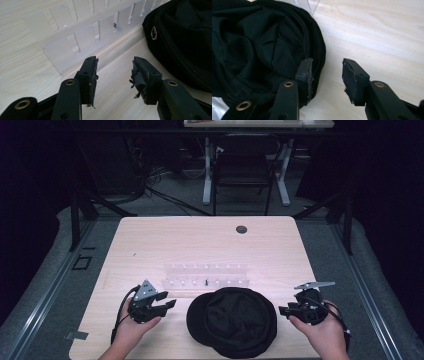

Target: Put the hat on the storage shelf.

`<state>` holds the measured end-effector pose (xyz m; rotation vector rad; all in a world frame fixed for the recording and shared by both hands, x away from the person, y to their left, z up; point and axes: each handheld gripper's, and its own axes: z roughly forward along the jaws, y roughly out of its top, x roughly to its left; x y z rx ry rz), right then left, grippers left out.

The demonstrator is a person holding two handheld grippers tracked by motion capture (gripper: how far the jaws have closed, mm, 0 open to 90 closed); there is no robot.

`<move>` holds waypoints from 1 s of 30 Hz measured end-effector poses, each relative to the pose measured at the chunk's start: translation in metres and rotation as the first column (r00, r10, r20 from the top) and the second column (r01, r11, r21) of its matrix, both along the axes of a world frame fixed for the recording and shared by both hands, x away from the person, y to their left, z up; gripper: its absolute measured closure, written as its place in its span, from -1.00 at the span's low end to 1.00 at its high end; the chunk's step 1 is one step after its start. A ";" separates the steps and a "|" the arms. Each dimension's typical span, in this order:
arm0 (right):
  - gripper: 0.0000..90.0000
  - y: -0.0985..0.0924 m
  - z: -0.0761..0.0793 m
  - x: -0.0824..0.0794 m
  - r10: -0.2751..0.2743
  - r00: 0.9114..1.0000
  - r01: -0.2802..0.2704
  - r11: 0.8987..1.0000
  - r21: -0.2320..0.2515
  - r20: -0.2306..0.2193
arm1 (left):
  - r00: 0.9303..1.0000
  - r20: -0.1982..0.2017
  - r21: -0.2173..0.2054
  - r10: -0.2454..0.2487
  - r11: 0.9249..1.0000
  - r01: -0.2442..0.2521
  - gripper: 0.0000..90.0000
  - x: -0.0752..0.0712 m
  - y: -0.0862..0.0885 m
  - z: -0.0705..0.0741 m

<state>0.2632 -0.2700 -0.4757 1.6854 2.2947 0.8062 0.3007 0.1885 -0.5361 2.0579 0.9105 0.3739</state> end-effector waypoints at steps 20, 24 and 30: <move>0.40 0.024 -0.011 0.028 -0.022 0.979 0.007 0.997 -0.073 -0.204 | 0.999 -0.032 -0.014 0.019 1.000 -0.020 0.21 0.005 -0.001 -0.009; 0.45 0.026 -0.015 0.031 -0.020 0.972 -0.001 0.996 -0.088 -0.235 | 0.999 -0.042 -0.010 0.012 1.000 -0.013 0.21 0.005 -0.001 -0.009; 0.50 0.027 -0.021 0.037 -0.034 0.962 0.014 0.997 -0.078 -0.271 | 0.999 -0.046 -0.014 0.019 1.000 -0.019 0.21 0.005 -0.002 -0.011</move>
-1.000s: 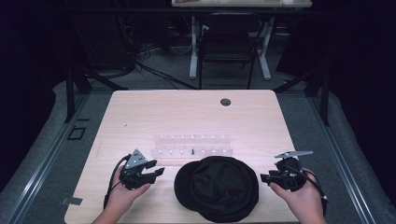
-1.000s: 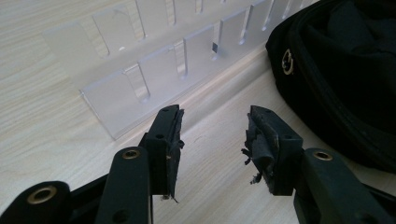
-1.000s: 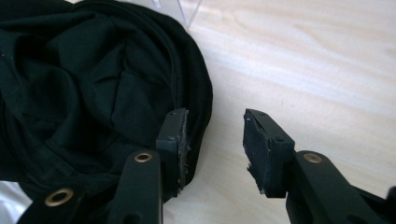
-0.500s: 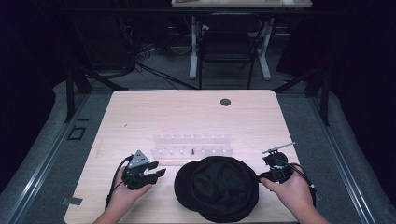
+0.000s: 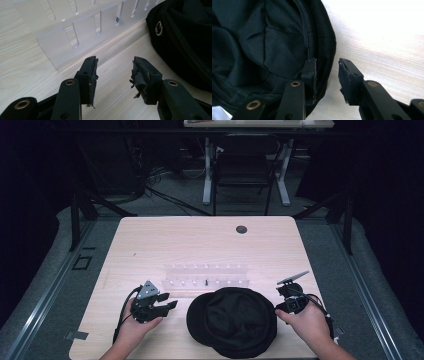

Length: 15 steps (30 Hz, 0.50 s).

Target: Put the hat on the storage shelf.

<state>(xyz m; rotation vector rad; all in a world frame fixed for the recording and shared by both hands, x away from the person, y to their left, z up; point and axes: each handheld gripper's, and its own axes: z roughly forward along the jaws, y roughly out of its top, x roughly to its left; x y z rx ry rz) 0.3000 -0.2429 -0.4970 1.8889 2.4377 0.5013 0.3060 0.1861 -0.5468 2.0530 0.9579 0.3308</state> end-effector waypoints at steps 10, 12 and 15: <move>0.66 -0.006 -0.014 0.009 -0.067 0.993 0.076 0.993 0.086 -0.098 | 1.000 -0.006 0.001 -0.001 1.000 0.001 0.19 0.000 0.001 0.000; 0.69 -0.006 -0.017 0.010 -0.086 0.990 0.097 0.990 0.099 -0.113 | 1.000 -0.007 0.004 -0.001 1.000 0.001 0.19 0.000 0.000 0.000; 0.70 -0.008 -0.018 0.013 -0.081 0.986 0.097 0.989 0.109 -0.144 | 1.000 -0.007 0.011 -0.005 1.000 0.005 0.19 0.001 0.000 0.000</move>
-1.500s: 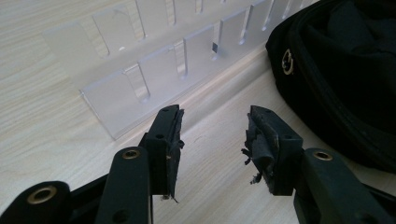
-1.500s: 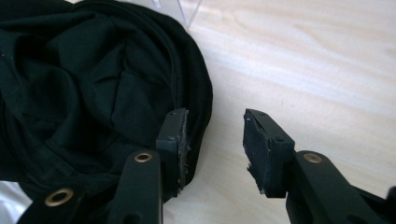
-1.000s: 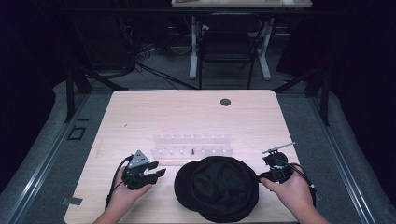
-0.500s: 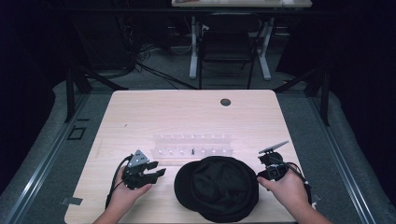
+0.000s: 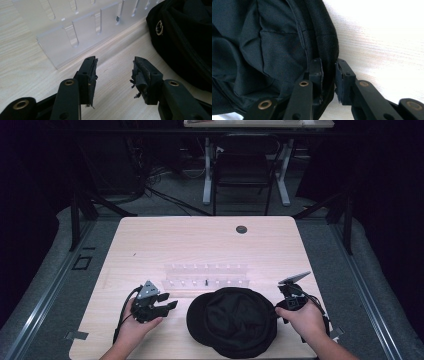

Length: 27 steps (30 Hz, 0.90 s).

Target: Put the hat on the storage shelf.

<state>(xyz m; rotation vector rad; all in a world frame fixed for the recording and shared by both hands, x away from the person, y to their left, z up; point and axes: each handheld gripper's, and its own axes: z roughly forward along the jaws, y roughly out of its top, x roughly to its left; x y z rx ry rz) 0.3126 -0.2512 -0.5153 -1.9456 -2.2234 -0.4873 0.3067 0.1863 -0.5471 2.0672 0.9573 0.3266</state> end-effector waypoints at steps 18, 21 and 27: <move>0.77 -0.006 -0.014 0.007 -0.025 0.996 0.030 0.998 0.060 -0.082 | 1.000 -0.002 -0.001 -0.002 1.000 0.002 0.18 0.000 -0.001 -0.001; 0.83 -0.006 -0.015 0.008 -0.025 0.996 0.031 0.997 0.065 -0.090 | 1.000 -0.001 -0.001 -0.001 1.000 0.001 0.18 0.000 -0.001 -0.002; 0.91 -0.005 -0.015 0.009 -0.043 0.994 0.051 0.995 0.088 -0.098 | 1.000 -0.011 0.000 0.002 1.000 -0.002 0.18 0.001 -0.001 -0.002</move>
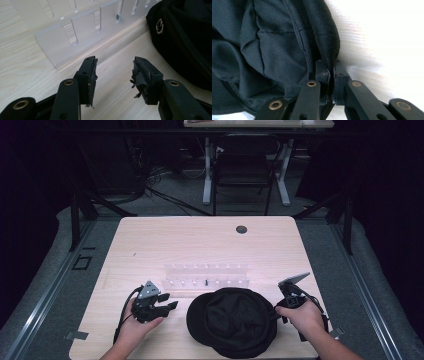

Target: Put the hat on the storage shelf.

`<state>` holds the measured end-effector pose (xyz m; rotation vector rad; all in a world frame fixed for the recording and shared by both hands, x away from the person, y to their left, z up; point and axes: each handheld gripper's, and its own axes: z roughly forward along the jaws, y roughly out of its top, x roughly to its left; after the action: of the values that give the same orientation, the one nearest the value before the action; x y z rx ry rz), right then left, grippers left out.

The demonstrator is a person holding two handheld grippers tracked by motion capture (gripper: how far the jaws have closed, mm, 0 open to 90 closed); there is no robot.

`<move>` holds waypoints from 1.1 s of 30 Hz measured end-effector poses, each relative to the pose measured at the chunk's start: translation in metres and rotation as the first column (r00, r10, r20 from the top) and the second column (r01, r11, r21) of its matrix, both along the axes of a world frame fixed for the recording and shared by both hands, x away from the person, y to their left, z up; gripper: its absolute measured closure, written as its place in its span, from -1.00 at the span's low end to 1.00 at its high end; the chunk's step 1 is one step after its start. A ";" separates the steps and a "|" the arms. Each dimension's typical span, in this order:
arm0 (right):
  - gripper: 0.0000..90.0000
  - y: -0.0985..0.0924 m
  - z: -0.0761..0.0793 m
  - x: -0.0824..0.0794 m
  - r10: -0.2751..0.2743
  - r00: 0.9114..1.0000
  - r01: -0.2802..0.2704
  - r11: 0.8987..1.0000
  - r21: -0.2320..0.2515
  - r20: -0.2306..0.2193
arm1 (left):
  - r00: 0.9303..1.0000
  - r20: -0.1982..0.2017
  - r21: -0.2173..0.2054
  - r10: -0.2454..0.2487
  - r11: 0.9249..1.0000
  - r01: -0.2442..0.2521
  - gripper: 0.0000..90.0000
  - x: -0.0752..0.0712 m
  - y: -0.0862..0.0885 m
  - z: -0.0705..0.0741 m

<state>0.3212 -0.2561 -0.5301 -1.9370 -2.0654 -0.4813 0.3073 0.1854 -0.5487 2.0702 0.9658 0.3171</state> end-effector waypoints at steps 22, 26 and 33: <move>0.95 -0.009 0.034 -0.003 -0.013 1.000 0.009 0.989 0.146 0.023 | 1.000 -0.001 -0.003 0.006 1.000 -0.006 0.18 0.001 0.001 0.000; 0.95 -0.008 0.041 -0.003 -0.014 1.000 0.010 0.986 0.168 0.024 | 1.000 -0.002 -0.005 0.005 1.000 -0.005 0.18 0.001 0.001 -0.001; 0.96 -0.009 0.053 -0.003 -0.006 1.000 0.001 0.980 0.201 0.021 | 1.000 -0.004 -0.003 0.004 1.000 -0.004 0.18 0.001 0.001 -0.001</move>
<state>0.3184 -0.2649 -0.4770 -1.8254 -1.9428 -0.6869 0.3084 0.1864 -0.5495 2.0673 0.9721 0.3128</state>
